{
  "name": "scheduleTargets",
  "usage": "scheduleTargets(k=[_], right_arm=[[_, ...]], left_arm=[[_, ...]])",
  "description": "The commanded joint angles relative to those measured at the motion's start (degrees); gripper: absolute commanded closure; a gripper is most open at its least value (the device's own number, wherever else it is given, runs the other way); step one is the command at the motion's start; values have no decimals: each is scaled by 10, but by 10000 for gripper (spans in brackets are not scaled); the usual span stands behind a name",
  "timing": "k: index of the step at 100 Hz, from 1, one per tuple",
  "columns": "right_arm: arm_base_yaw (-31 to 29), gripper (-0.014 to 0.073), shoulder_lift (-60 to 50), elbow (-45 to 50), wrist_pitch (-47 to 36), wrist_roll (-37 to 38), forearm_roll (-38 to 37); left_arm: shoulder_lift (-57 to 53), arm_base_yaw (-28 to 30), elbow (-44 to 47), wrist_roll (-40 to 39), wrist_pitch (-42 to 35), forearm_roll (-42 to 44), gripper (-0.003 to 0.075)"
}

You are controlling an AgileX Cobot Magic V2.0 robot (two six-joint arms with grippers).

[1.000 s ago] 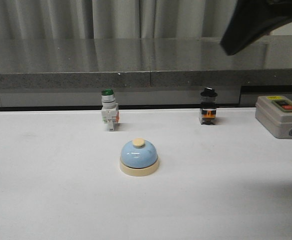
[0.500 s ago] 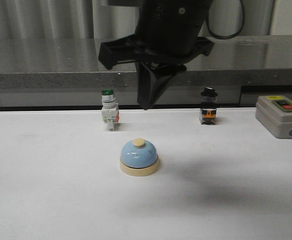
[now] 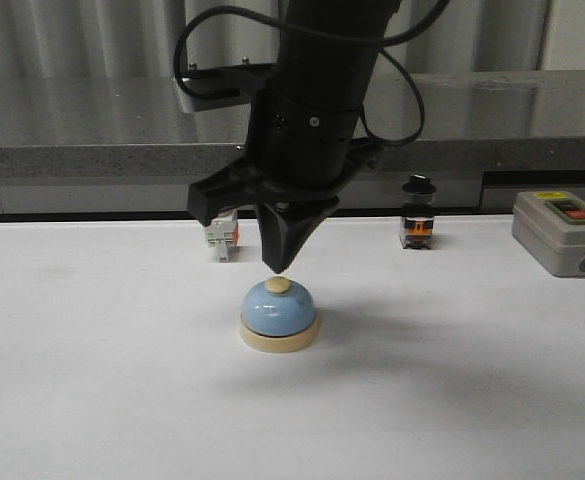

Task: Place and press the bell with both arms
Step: 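Press down on the bell button with the closed right gripper, then lift the right gripper up and away from the bell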

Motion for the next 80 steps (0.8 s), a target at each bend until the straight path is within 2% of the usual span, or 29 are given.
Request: scheduleTargets(k=[1, 24, 51, 80], right_arm=[[-3, 653, -22, -19, -17, -6, -7], [-3, 653, 2, -19, -13, -6, -7], [-10, 653, -71, -11, 4, 5, -7], [-100, 653, -192, 94, 1, 34, -7]], left_arm=[[-18, -5, 23, -4, -43, -4, 740], [-18, -5, 23, -4, -43, -4, 740], [-18, -5, 23, -4, -43, -4, 740], [-18, -5, 23, -4, -43, -4, 740]])
